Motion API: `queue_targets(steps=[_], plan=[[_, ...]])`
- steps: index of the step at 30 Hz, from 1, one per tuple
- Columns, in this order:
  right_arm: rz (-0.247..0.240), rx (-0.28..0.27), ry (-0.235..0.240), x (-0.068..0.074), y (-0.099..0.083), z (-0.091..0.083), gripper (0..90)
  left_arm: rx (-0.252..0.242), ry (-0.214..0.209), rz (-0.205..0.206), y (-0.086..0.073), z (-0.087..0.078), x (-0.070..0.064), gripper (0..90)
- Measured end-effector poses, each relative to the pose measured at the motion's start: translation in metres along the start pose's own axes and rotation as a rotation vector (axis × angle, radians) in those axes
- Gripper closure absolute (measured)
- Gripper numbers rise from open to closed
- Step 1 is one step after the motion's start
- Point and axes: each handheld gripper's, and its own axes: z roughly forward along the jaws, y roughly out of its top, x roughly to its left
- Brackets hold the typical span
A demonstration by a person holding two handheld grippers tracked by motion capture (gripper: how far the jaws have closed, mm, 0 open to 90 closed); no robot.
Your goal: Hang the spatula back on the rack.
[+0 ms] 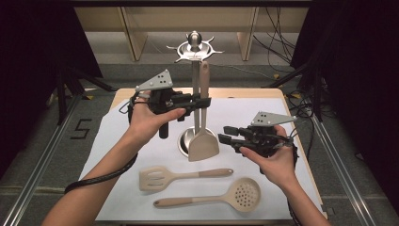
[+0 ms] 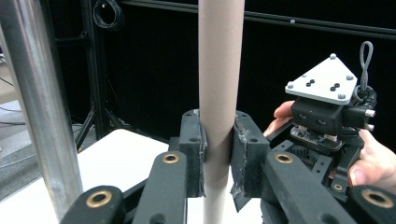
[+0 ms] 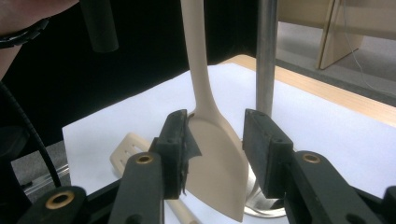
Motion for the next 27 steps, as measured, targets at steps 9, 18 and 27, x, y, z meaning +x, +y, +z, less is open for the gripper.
queue_targets(steps=[9, 18, 27], plan=[[0.004, 0.002, 0.001, -0.001, -0.001, 0.001, 61.4, 0.006, 0.008, 0.032, 0.000, -0.002, 0.010, 75.5], [0.005, 0.019, -0.007, -0.001, -0.001, 0.001, 61.4, 0.005, 0.018, 0.019, -0.002, -0.004, 0.015, 75.5], [-0.006, 0.005, -0.009, -0.002, -0.001, 0.001, 61.5, 0.008, 0.031, 0.040, -0.004, -0.006, 0.020, 75.4]])
